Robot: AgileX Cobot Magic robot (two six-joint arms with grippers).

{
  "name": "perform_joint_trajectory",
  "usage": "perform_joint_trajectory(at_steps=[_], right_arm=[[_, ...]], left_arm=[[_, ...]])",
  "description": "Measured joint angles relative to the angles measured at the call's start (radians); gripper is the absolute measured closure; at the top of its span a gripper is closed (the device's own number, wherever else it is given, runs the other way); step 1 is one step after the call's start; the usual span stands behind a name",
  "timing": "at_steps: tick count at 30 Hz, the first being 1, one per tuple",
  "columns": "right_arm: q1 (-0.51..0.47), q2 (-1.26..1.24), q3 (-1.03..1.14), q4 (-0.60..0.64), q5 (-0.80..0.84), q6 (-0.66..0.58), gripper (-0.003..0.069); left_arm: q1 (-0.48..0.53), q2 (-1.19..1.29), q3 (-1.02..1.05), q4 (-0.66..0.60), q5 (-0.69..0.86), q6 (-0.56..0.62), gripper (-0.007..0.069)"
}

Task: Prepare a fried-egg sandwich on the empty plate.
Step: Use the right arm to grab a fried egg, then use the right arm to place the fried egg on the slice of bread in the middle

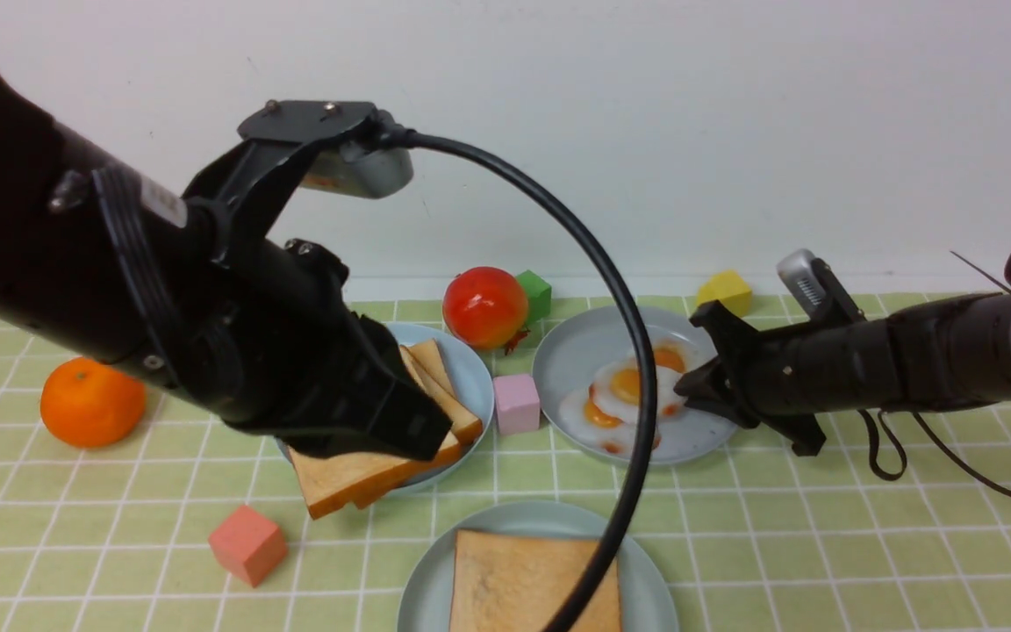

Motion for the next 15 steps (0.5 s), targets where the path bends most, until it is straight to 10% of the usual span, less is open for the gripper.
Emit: perform_joint_trajectory(at_steps=[15], right_arm=[[0.079, -0.314, 0.003, -0.369, 0.362, 0.039, 0.0587]], left_arm=[[0.000, -0.423, 0.165, 0.194, 0.137, -0.233, 0.0634]])
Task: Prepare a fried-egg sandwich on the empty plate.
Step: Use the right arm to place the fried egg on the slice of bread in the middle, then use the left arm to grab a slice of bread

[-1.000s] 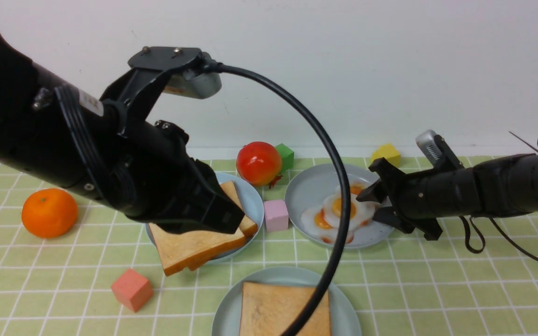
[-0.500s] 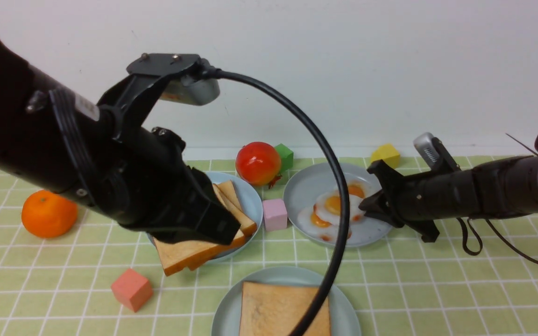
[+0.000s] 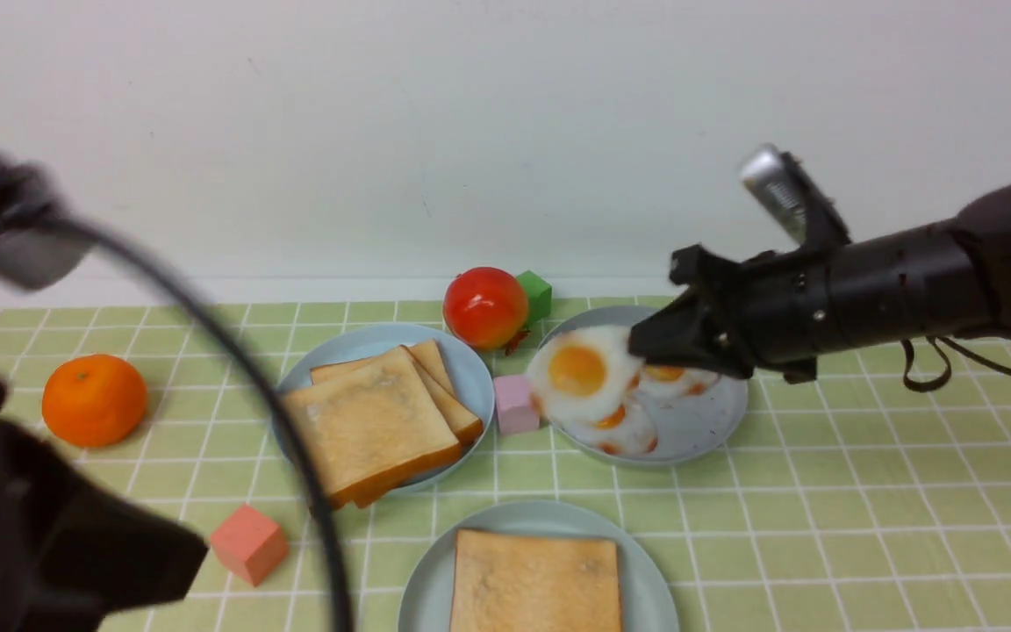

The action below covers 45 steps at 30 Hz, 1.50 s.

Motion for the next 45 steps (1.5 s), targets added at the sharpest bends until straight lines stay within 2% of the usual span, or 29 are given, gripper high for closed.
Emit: perform_joint_trajectory(at_steps=[3, 4, 9, 16, 18, 23, 24, 26, 27, 29, 31, 33, 34, 35, 36, 41, 43, 44, 45], right_arm=[[0.098, -0.018, 0.029, -0.081, 0.045, 0.023, 0.0587], [0.098, -0.018, 0.033, -0.085, 0.045, 0.023, 0.0587], [0.237, -0.018, 0.182, -0.109, -0.106, 0.030, 0.0587], [0.277, -0.018, 0.245, -0.108, -0.300, 0.032, 0.0564], [0.278, -0.018, 0.245, -0.107, -0.321, 0.032, 0.0522], [0.277, -0.024, 0.245, -0.144, -0.302, 0.022, 0.0341], [0.270, -0.039, 0.245, -0.185, -0.262, 0.006, 0.0260], [0.246, -0.074, 0.234, -0.254, -0.181, -0.003, 0.0168], [0.246, -0.078, 0.232, -0.261, -0.172, -0.003, 0.0160], [0.195, -0.154, 0.171, -0.380, -0.056, 0.025, 0.0070], [0.169, -0.210, 0.108, -0.472, 0.037, 0.085, 0.0044], [0.157, -0.268, 0.043, -0.574, 0.108, 0.179, 0.0042], [0.157, -0.274, 0.037, -0.585, 0.115, 0.179, 0.0042], [0.159, -0.333, -0.012, -0.672, 0.165, 0.271, 0.0057], [0.165, -0.361, -0.027, -0.712, 0.181, 0.300, 0.0071], [0.239, -0.504, -0.021, -0.835, 0.238, 0.365, 0.0158], [0.305, -0.591, 0.023, -0.875, 0.245, 0.370, 0.0244], [0.305, -0.597, 0.027, -0.877, 0.246, 0.370, 0.0251], [0.351, -0.647, 0.067, -0.891, 0.242, 0.370, 0.0324]], left_arm=[[0.000, -0.095, 0.094, 0.000, -0.074, -0.019, 0.0633], [0.000, -0.099, 0.099, 0.000, -0.074, -0.019, 0.0633], [0.000, -0.145, 0.211, -0.010, -0.153, -0.069, 0.0629], [0.000, -0.144, 0.246, -0.011, -0.176, -0.075, 0.0624], [0.000, -0.144, 0.246, -0.013, -0.179, -0.075, 0.0622], [0.000, -0.144, 0.247, -0.011, -0.195, -0.074, 0.0612], [0.000, -0.144, 0.247, -0.011, -0.218, -0.083, 0.0608], [0.000, -0.144, 0.247, -0.010, -0.257, -0.098, 0.0605], [0.000, -0.144, 0.247, -0.009, -0.264, -0.104, 0.0604], [0.000, -0.131, 0.247, 0.002, -0.304, -0.146, 0.0603], [0.000, -0.104, 0.247, 0.019, -0.331, -0.190, 0.0600], [0.000, -0.055, 0.247, 0.038, -0.352, -0.232, 0.0598], [0.000, -0.055, 0.247, 0.038, -0.354, -0.232, 0.0598], [0.000, 0.002, 0.247, 0.052, -0.372, -0.261, 0.0596], [0.000, 0.038, 0.247, 0.056, -0.383, -0.269, 0.0596], [0.000, 0.191, 0.243, 0.061, -0.402, -0.270, 0.0596], [0.013, 0.272, 0.225, 0.056, -0.406, -0.270, 0.0605], [0.016, 0.277, 0.223, 0.056, -0.406, -0.270, 0.0607], [0.052, 0.320, 0.205, 0.031, -0.409, -0.257, 0.0630]])
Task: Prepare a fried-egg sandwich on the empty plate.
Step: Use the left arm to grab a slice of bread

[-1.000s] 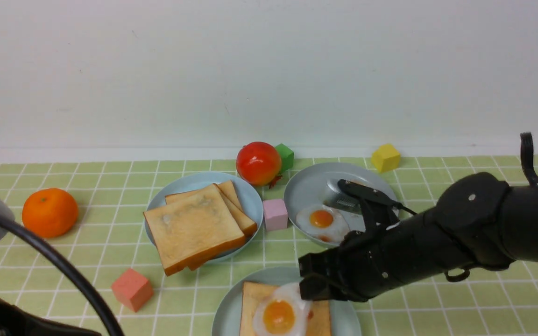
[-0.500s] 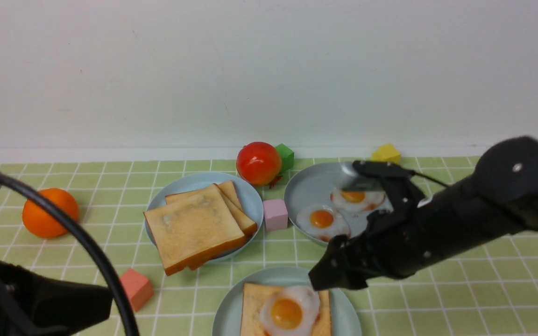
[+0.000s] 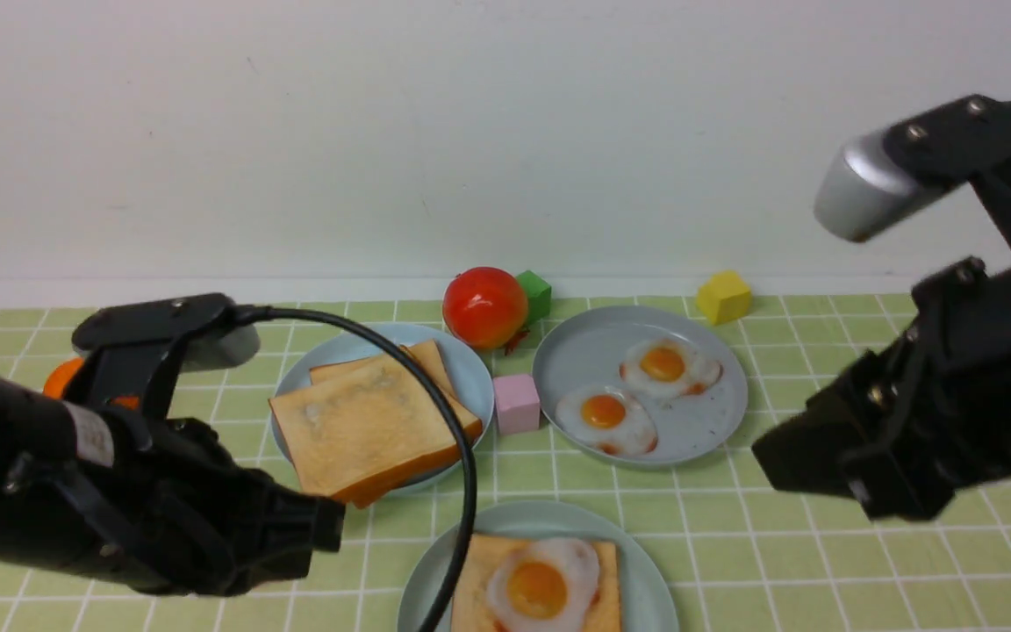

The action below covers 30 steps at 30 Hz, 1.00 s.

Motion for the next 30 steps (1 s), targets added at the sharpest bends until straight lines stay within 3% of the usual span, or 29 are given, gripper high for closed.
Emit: perform_joint_trajectory(at_steps=[2, 4, 7, 13, 21, 22, 25, 30], right_arm=[[0.027, -0.042, 0.031, -0.005, -0.010, 0.000, 0.0398], [0.075, -0.114, 0.102, -0.007, -0.042, 0.002, 0.0545], [0.102, -0.184, 0.178, -0.009, -0.103, 0.007, 0.0662], [0.108, -0.254, 0.233, -0.010, -0.171, 0.008, 0.0669], [0.109, -0.262, 0.233, -0.010, -0.182, 0.008, 0.0665], [0.109, -0.262, 0.233, -0.010, -0.182, 0.008, 0.0665], [0.109, -0.262, 0.233, -0.010, -0.185, 0.008, 0.0662], [0.109, -0.262, 0.233, -0.006, -0.185, 0.008, 0.0662]], left_arm=[[0.042, 0.020, -0.013, -0.032, -0.003, 0.022, 0.0638], [0.161, 0.067, -0.031, -0.142, -0.004, 0.106, 0.0638], [0.306, 0.138, -0.034, -0.314, -0.004, 0.201, 0.0638], [0.409, 0.274, -0.036, -0.499, -0.078, 0.281, 0.0603], [0.409, 0.414, -0.038, -0.605, -0.171, 0.287, 0.0314], [0.409, 0.438, -0.038, -0.630, -0.199, 0.312, 0.0256], [0.409, 0.472, -0.038, -0.686, -0.254, 0.389, 0.0191], [0.409, 0.530, -0.039, -0.858, -0.305, 0.591, 0.0191]])
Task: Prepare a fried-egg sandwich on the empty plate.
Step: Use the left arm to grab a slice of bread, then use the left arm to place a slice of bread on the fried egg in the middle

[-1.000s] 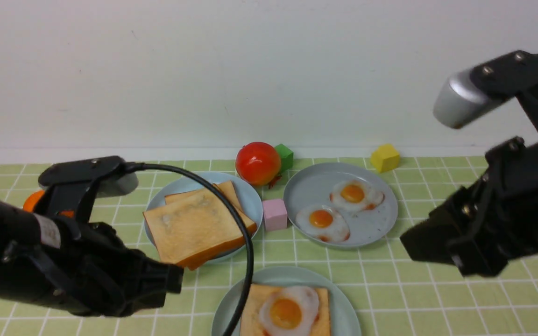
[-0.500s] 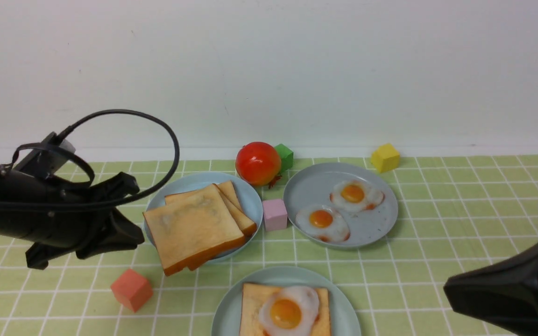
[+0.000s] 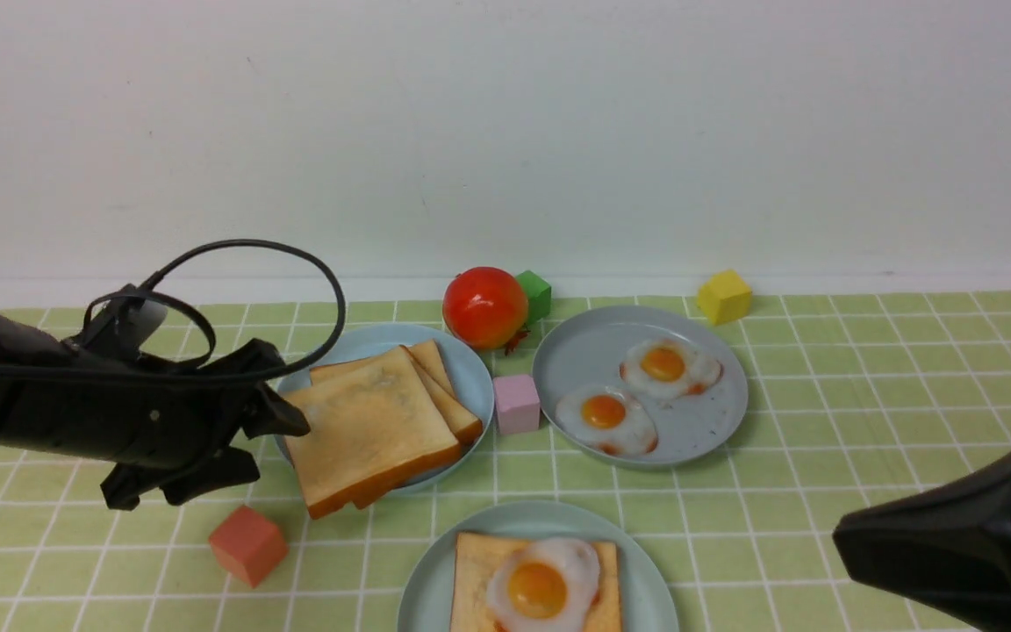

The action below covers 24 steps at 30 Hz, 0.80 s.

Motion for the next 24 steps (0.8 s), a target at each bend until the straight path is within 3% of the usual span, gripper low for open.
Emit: perform_joint_trajectory(at_steps=[5, 9, 14, 24], right_arm=[[0.000, 0.000, 0.000, 0.015, -0.018, 0.000, 0.0656], [0.000, 0.000, 0.000, 0.016, -0.027, 0.000, 0.0653], [0.000, 0.000, 0.000, 0.017, -0.029, 0.000, 0.0650], [0.000, 0.000, 0.001, 0.015, -0.019, 0.001, 0.0638]], left_arm=[[0.000, 0.068, -0.001, -0.196, 0.024, 0.238, 0.0265], [0.000, 0.091, -0.001, -0.271, 0.049, 0.357, 0.0402], [0.000, 0.081, -0.001, -0.267, 0.053, 0.369, 0.0526], [-0.035, -0.164, 0.001, -0.090, 0.158, 0.260, 0.0529]])
